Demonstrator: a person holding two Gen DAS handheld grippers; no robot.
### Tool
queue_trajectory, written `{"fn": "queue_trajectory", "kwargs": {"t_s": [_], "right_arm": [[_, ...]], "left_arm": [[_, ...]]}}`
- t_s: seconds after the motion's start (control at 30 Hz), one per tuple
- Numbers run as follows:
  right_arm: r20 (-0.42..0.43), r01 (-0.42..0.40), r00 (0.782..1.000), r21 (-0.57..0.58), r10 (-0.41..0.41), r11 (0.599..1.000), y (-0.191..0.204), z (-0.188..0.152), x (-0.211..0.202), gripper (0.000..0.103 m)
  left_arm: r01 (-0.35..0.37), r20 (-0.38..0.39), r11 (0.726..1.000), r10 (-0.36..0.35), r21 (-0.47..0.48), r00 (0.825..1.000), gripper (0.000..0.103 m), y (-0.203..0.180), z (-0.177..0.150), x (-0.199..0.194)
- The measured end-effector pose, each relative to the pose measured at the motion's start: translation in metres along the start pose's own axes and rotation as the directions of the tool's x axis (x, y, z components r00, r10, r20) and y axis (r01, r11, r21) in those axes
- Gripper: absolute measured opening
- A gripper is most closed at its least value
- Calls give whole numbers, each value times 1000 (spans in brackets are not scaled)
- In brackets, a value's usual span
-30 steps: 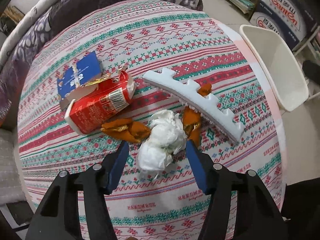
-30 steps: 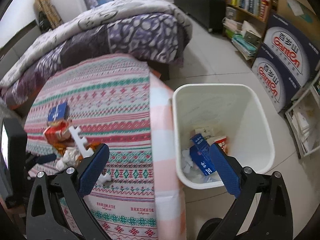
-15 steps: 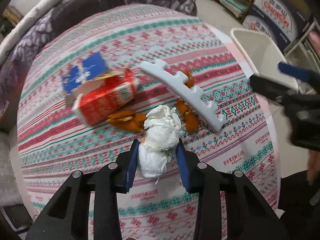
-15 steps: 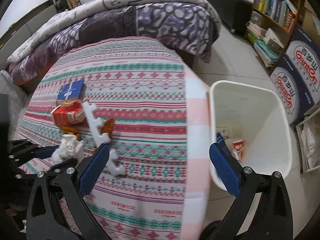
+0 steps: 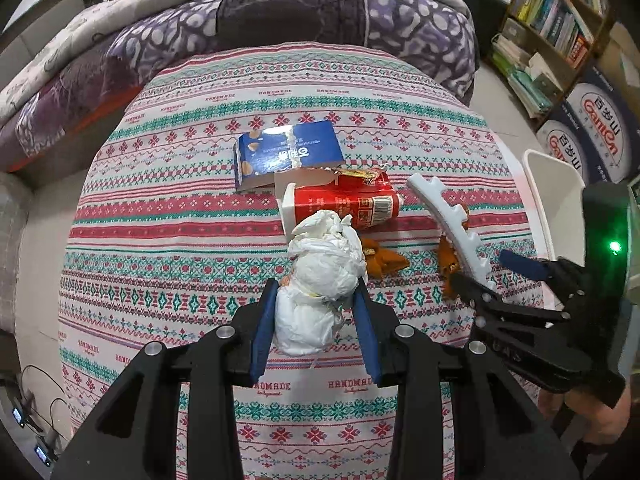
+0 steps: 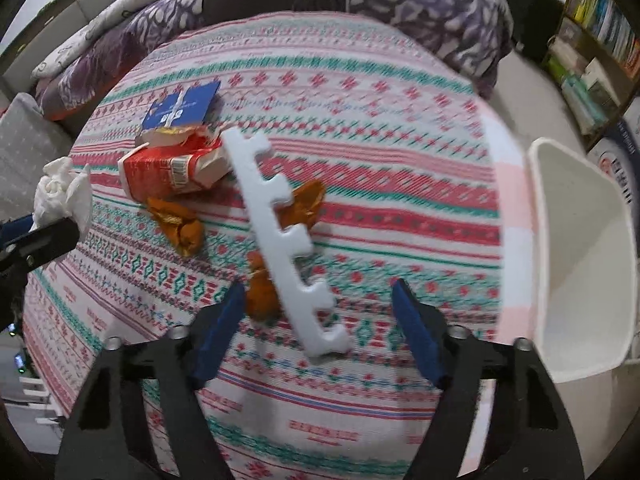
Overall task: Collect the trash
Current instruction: 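Grasp the white plastic comb with the right gripper while the left lifts the tissue, then carry the comb into the bin and open the right gripper while the left carries the tissue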
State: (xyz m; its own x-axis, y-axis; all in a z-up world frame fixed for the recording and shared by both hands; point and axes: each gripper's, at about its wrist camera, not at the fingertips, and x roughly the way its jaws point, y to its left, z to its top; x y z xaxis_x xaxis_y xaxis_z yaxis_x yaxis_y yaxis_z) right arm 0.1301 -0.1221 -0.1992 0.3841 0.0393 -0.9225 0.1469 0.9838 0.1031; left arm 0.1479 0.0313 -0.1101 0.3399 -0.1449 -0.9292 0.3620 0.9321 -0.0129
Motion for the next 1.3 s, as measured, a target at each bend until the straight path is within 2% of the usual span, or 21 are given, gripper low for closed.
{"fn": "queue_trajectory", "kwargs": {"t_s": [0.03,0.1,0.2,0.4,0.53,0.67,0.77,0.97,1.17,1.3], "right_arm": [[-2,-27,1000,11,27,1000,0,0,1,25],[8,-50,999,27,49,998,2,2,-3,25],[81,-66,995,19,64,998,5,6,-19,25],[230,-112,968,47,99,993,4,14,-60,25],[320,-113,943,63,87,992,-4,17,-83,25],[386,-107,921,95,63,990,-15,16,-99,25],[418,-90,908,112,35,990,-21,16,-105,25],[449,-42,893,138,-25,990,-33,14,-111,25],[464,-7,883,155,-67,988,-45,9,-117,25],[470,11,878,176,-94,984,-58,6,-123,25]], "left_arm": [[-2,-1,1000,2,-4,1000,37,1,-1,0],[-1,0,1000,1,-17,1000,37,4,0,3],[14,19,998,-13,-57,1000,37,11,3,0],[25,137,991,-7,-129,990,37,19,10,-23],[19,226,987,18,-162,974,37,18,13,-37],[-31,293,980,89,-197,952,37,16,15,-46],[-51,327,971,127,-233,936,37,12,15,-49],[-98,369,970,176,-222,913,37,-9,16,-50],[-106,403,978,170,-178,899,37,-37,16,-51],[-92,415,984,147,-151,898,37,-56,18,-51]]}}
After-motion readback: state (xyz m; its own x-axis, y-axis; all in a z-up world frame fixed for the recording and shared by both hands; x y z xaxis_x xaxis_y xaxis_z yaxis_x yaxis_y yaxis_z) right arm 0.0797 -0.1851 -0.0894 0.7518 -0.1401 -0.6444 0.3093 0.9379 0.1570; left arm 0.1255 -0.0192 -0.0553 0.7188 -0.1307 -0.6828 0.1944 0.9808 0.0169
